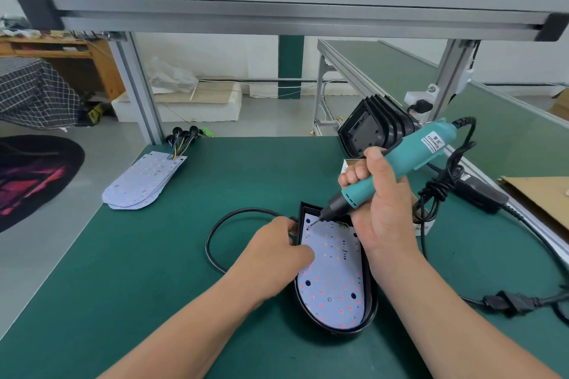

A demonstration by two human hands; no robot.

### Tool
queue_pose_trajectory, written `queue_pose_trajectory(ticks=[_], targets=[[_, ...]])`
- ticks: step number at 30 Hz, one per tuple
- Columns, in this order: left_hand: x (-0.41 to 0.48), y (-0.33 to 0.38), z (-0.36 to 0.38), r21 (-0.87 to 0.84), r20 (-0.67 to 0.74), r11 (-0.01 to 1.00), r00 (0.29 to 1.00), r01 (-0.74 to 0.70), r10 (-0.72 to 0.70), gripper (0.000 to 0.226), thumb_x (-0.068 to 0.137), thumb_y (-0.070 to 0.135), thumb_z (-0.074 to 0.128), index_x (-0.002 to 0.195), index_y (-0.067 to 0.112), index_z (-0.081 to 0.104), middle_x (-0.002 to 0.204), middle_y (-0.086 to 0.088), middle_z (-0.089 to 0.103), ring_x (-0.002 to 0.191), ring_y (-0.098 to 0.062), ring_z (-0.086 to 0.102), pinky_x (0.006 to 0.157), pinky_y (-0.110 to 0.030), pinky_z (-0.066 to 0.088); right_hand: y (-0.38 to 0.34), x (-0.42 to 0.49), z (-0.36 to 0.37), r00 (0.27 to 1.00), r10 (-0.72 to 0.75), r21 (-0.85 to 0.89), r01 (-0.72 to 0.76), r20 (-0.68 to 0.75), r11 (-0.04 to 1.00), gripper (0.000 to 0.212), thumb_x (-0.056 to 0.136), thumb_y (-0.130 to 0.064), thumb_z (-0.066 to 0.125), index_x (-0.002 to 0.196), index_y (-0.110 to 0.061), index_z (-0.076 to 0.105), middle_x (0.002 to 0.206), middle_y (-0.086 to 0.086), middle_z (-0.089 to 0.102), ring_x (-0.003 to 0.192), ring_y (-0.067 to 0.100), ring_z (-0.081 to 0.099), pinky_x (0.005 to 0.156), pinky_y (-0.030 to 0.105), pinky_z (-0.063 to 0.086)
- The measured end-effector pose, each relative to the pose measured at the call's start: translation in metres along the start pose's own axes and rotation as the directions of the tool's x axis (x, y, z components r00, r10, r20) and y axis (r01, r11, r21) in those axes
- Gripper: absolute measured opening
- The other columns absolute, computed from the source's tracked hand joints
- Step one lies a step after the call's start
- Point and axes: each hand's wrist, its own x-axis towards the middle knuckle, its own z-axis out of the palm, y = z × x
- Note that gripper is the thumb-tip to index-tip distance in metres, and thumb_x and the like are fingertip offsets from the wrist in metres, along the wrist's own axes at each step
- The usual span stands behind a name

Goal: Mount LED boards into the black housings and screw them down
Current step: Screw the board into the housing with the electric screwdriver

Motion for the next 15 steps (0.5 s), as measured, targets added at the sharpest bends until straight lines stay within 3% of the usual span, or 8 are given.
queue_pose_trajectory(ticks=[9, 13, 15], targets=[[-0.004, 0.004, 0.001, 0.007, -0.007, 1.000, 1.000, -0.022, 0.022, 0.038, 0.067, 0.036, 0.063, 0.105, 0.031, 0.061, 0.091, -0.002, 0.078, 0.092, -0.031, 0.075, 0.084, -0.055, 0.061, -0.004, -0.004, 0.005, 1.000, 0.001, -0.060, 0.000, 0.027, 0.998, 0.014, 0.098, -0.020, 0.064, 0.095, -0.016, 0.051, 0.071, 0.001, 0.043, 0.065, 0.018, 0.043, 0.070, 0.029, 0.047], [-0.004, 0.005, 0.002, 0.015, -0.007, 0.999, 0.999, -0.036, 0.036, 0.039, 0.068, 0.035, 0.062, 0.107, 0.030, 0.060, 0.092, -0.003, 0.077, 0.093, -0.032, 0.074, 0.083, -0.053, 0.060, -0.007, -0.008, 0.007, 0.985, -0.017, -0.113, 0.037, 0.174, 0.993, 0.011, 0.100, -0.020, 0.065, 0.098, -0.016, 0.055, 0.073, 0.001, 0.043, 0.068, 0.020, 0.043, 0.074, 0.032, 0.046], [-0.004, 0.005, 0.001, 0.011, -0.006, 0.999, 0.999, -0.036, 0.036, 0.039, 0.068, 0.035, 0.062, 0.107, 0.029, 0.060, 0.091, -0.004, 0.077, 0.093, -0.033, 0.073, 0.079, -0.048, 0.060, -0.006, -0.011, 0.010, 0.965, -0.007, -0.132, 0.043, 0.262, 0.990, 0.022, 0.095, -0.026, 0.077, 0.101, -0.016, 0.058, 0.075, -0.001, 0.047, 0.068, 0.020, 0.045, 0.074, 0.033, 0.046]])
